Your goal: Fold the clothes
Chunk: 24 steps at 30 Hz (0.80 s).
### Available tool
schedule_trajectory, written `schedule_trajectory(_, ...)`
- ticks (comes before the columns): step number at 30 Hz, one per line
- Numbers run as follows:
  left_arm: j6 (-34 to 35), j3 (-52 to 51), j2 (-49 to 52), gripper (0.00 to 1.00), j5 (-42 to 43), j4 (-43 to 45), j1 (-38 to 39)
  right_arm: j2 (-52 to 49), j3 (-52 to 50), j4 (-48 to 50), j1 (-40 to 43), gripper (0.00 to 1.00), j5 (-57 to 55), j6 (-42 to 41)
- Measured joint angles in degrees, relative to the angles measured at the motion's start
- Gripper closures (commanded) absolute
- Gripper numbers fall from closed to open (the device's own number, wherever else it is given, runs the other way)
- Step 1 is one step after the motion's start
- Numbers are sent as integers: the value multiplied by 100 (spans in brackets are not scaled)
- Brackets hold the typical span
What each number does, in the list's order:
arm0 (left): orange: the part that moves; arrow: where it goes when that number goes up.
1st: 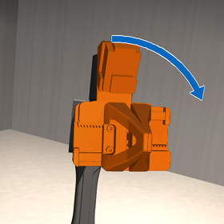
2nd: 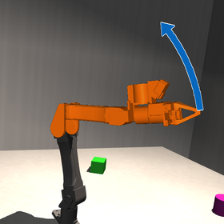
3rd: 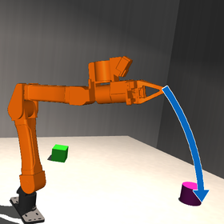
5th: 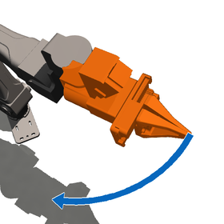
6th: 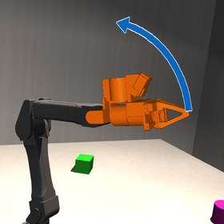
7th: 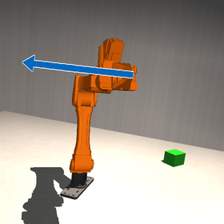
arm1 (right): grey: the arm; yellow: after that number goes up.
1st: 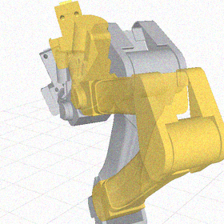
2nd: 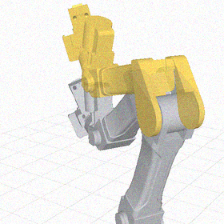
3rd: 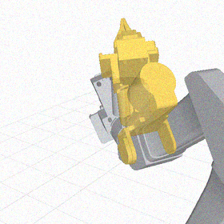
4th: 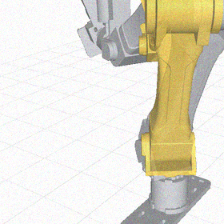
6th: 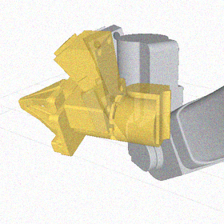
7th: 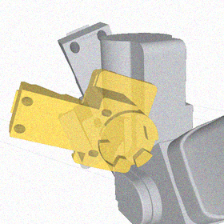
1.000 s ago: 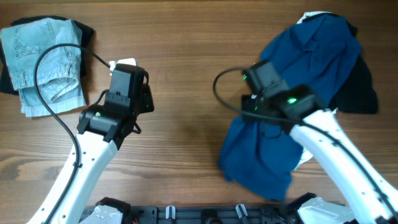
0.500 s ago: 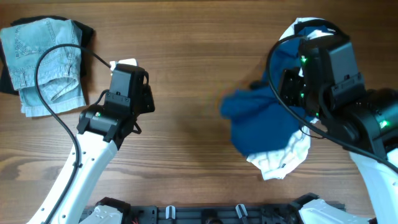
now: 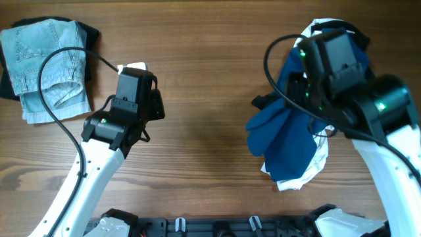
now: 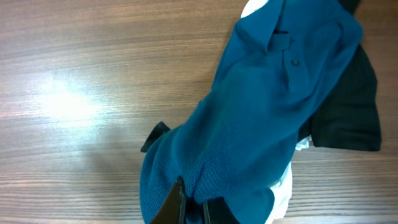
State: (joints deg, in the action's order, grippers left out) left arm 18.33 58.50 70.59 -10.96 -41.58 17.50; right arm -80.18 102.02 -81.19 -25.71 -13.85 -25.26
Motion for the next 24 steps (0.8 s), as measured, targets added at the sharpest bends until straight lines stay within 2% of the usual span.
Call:
schedule_trajectory(6,2,0,0,96,35,0,0,-72,0,42,0,96,26,-35)
schedule_trajectory(10,0,0,0,96,35,2,0,-72,4,-245,240,96,-197,-527)
schedule_trajectory(16,2,0,0,96,35,0,0,-72,-24,-407,1674,96,-271,-1060)
schedule_trajectory(24,0,0,0,96,35,0,0,-387,-632,-190,3644,95,-227,-1681)
